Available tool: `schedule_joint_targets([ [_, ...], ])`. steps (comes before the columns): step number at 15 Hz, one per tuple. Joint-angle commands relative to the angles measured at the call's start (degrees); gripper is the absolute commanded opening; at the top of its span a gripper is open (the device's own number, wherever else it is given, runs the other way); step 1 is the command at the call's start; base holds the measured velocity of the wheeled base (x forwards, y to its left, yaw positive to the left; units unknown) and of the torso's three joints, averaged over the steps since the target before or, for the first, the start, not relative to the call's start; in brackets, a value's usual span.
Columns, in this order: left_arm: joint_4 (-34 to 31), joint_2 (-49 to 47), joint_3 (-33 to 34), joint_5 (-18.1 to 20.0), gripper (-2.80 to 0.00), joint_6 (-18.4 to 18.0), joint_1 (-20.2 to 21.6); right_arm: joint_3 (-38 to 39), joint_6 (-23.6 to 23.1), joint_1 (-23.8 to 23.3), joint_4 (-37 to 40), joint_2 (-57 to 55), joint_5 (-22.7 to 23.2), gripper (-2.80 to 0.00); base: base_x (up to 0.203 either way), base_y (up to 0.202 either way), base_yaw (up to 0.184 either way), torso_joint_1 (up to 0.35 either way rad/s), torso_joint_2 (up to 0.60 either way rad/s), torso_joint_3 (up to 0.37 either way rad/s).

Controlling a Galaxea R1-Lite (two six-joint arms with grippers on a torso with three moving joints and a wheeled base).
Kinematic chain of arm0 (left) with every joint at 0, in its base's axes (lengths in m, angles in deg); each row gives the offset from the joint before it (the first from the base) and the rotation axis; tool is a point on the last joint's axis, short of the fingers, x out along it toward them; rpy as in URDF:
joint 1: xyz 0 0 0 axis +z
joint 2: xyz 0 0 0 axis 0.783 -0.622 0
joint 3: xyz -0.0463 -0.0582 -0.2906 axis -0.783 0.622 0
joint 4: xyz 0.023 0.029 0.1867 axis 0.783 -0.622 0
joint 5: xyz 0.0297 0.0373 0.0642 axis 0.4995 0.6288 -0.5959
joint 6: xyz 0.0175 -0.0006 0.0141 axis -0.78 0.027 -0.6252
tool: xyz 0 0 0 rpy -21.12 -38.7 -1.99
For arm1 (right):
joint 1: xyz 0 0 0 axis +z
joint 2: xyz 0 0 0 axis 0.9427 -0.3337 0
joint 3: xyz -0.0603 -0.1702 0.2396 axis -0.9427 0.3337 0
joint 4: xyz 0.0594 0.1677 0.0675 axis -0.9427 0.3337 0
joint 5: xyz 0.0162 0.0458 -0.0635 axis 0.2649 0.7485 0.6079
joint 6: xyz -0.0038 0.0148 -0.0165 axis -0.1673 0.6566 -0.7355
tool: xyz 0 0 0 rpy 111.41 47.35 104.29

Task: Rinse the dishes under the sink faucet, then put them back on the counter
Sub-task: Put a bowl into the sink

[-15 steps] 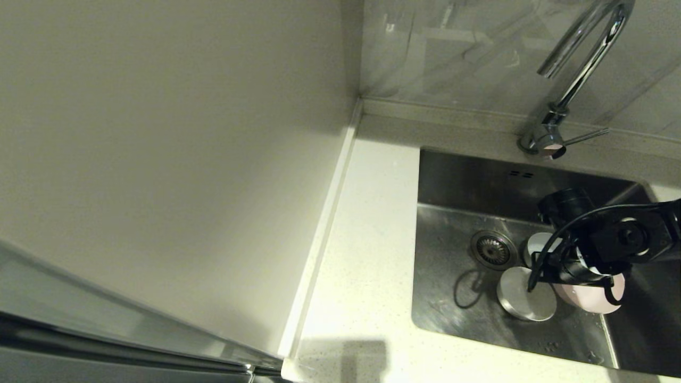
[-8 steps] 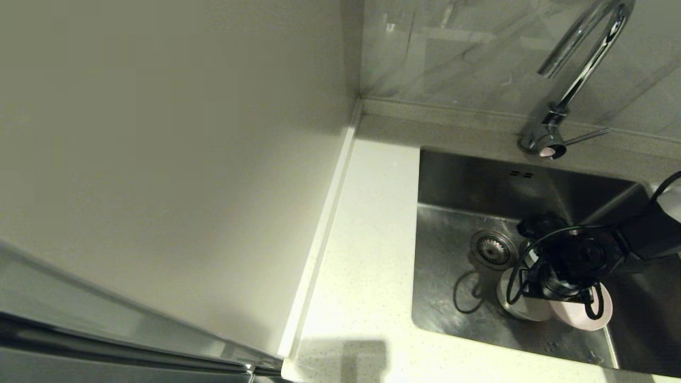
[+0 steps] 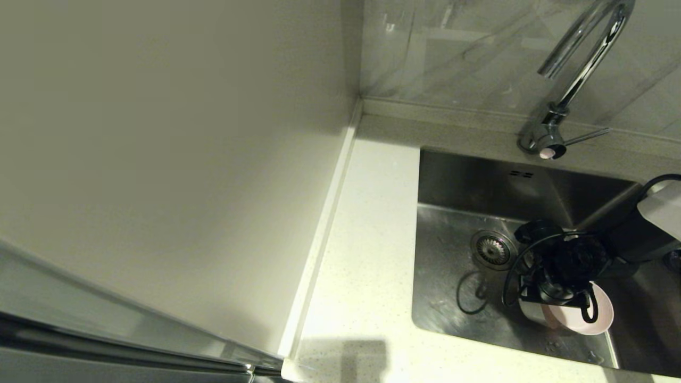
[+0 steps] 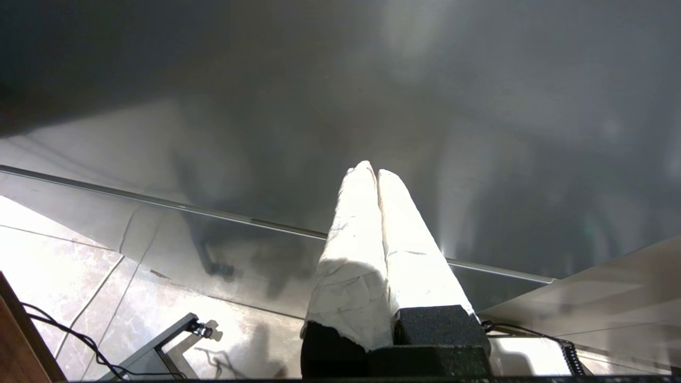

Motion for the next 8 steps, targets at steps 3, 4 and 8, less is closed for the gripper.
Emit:
schedule_joint_targets([
  [3,0.0,0.3,0.0,0.0,-2.80,0.0,0.0,0.1,0.1,0.0,0.0,1.0,-0.9,0.00,0.000,0.000,0.000,0.000,0.00,0.000],
  [4,0.0,0.2,0.0,0.0,-2.80,0.0,0.0,0.1,0.1,0.0,0.0,1.5,-0.9,0.00,0.000,0.000,0.000,0.000,0.00,0.000],
  [8,0.0,0.2,0.0,0.0,-2.80,0.0,0.0,0.7,0.2,0.0,0.2,5.3,-0.8,0.00,0.000,0.000,0.000,0.000,0.00,0.000],
])
